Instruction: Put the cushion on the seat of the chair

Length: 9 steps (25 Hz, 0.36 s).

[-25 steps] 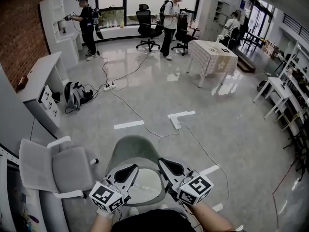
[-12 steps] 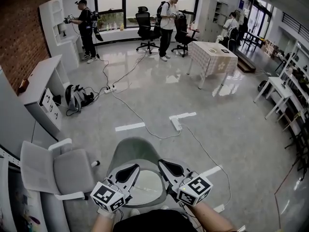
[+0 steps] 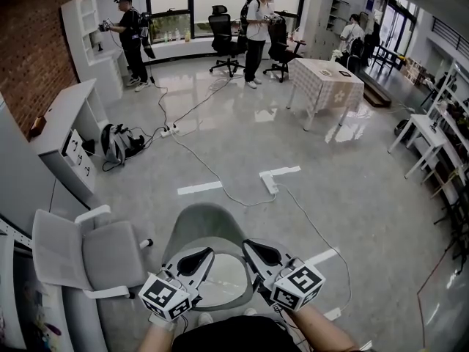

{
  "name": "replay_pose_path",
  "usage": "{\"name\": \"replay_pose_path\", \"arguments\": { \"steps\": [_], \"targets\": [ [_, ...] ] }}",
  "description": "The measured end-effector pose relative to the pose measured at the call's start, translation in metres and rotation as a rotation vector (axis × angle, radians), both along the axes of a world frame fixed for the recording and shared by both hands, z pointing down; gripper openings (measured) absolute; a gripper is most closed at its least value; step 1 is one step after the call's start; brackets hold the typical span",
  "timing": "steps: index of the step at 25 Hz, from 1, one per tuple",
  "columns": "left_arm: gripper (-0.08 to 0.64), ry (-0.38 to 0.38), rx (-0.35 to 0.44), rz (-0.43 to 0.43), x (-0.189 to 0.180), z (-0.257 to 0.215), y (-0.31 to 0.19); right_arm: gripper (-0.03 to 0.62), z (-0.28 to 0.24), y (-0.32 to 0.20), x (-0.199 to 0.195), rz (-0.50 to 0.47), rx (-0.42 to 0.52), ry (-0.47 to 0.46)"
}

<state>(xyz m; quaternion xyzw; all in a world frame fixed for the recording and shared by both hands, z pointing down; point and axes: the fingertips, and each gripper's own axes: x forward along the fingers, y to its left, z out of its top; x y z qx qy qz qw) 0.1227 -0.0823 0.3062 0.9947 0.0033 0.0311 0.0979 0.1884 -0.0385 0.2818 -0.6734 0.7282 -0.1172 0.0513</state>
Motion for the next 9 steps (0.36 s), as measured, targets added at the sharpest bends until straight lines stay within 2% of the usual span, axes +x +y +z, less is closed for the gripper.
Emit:
{"name": "replay_pose_path", "arguments": {
  "steps": [9],
  "targets": [
    [0.015, -0.001, -0.001, -0.012, 0.0033, 0.0008, 0.0084, 0.008, 0.0057, 0.0105, 0.0076, 0.001, -0.005, -0.024]
  ]
}}
